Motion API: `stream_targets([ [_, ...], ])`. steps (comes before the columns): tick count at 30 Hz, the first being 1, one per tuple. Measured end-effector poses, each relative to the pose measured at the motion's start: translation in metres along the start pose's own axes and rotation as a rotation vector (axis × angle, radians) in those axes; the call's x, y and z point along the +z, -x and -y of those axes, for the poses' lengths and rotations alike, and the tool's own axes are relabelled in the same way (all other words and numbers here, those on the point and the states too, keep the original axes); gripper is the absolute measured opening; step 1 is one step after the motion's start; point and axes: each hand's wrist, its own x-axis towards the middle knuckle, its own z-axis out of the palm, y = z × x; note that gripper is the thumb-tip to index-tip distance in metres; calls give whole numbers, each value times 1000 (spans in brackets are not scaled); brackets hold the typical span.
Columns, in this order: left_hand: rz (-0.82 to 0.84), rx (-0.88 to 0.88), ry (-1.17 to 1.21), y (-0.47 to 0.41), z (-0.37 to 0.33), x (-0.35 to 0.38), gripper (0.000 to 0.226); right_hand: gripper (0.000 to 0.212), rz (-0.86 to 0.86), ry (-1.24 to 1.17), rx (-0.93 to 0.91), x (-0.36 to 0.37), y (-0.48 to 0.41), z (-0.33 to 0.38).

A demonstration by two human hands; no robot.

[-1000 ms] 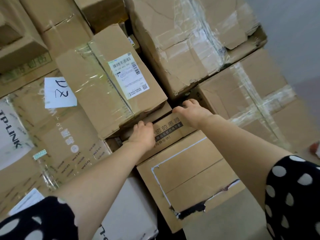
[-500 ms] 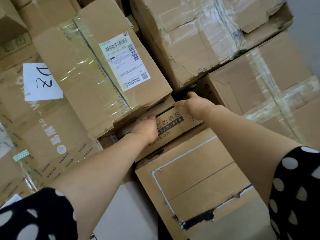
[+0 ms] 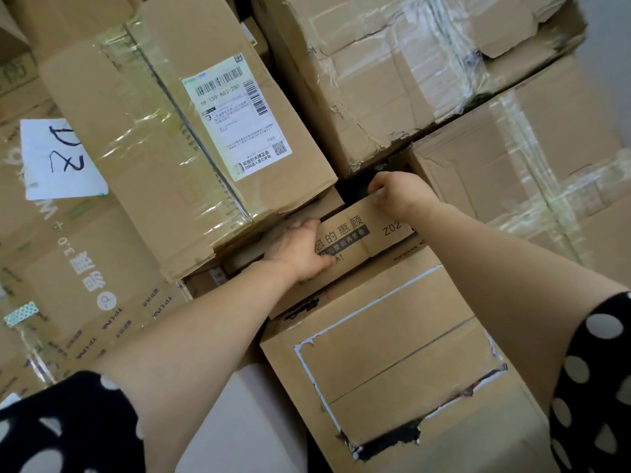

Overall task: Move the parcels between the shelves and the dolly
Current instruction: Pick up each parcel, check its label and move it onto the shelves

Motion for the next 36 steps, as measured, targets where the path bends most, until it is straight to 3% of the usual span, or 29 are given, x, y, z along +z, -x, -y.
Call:
stream_targets([
  [3, 38, -28, -90, 3, 0, 3, 108, 34, -4, -79, -17, 7, 0, 3],
  [8, -25, -7, -138, 2, 1, 9, 115, 38, -30, -171, -17, 9, 1, 2],
  [11, -101, 51, -178, 3, -1, 15, 106, 40, -24, -213, -18, 11, 6, -5],
  [15, -83, 90, -219, 0, -3, 19, 84, 38, 21, -154, 3, 13, 7, -8],
  [23, -67, 122, -295, -9, 10, 27, 84, 47, 162, -64, 24, 32, 13, -3],
  [27, -53, 158, -523, 4, 21, 15, 83, 49, 241, -5, -14, 36, 15, 2],
  [32, 57, 95, -597, 10, 28, 12, 61, 51, 321, 44, -91, 46, 14, 14],
  [36, 248, 111, -719, 6, 25, 21, 44, 47, 404, 85, -123, 52, 14, 24],
])
